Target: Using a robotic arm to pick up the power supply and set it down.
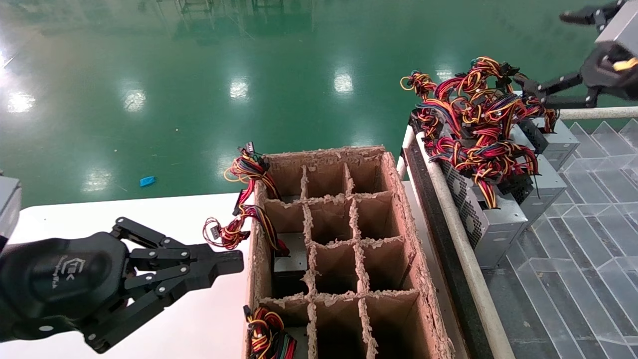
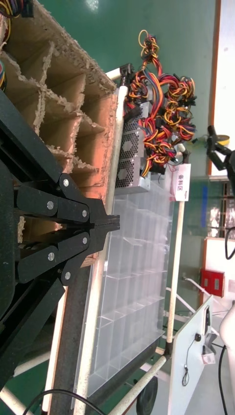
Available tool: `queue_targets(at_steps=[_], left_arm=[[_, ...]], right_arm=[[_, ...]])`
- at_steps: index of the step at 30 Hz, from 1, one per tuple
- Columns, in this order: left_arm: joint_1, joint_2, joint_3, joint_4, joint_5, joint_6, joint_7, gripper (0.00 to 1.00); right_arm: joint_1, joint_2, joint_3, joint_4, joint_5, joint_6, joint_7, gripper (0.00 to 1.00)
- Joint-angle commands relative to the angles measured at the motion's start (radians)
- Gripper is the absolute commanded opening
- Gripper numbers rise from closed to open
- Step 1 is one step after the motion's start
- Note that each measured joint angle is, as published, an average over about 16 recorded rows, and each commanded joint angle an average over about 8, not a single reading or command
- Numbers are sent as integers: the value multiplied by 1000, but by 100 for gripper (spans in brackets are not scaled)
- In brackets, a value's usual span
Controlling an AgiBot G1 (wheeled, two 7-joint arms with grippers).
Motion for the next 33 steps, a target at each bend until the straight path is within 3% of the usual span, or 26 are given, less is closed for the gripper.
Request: queue_targets(at_steps=[1,17,25,33], left_arm=[[0,0,0,0,0,0,0,0],[0,0,0,0,0,0,0,0],[0,0,0,0,0,0,0,98],[0,0,0,0,0,0,0,100]], right_arm=[[1,4,14,-3,24,-15,-6,100],[-119,27,-6,131,179,-104,120,100],[-193,41,-19,212,270,-152,198,100],[-268,54,-32,293,362,-201,277,100]])
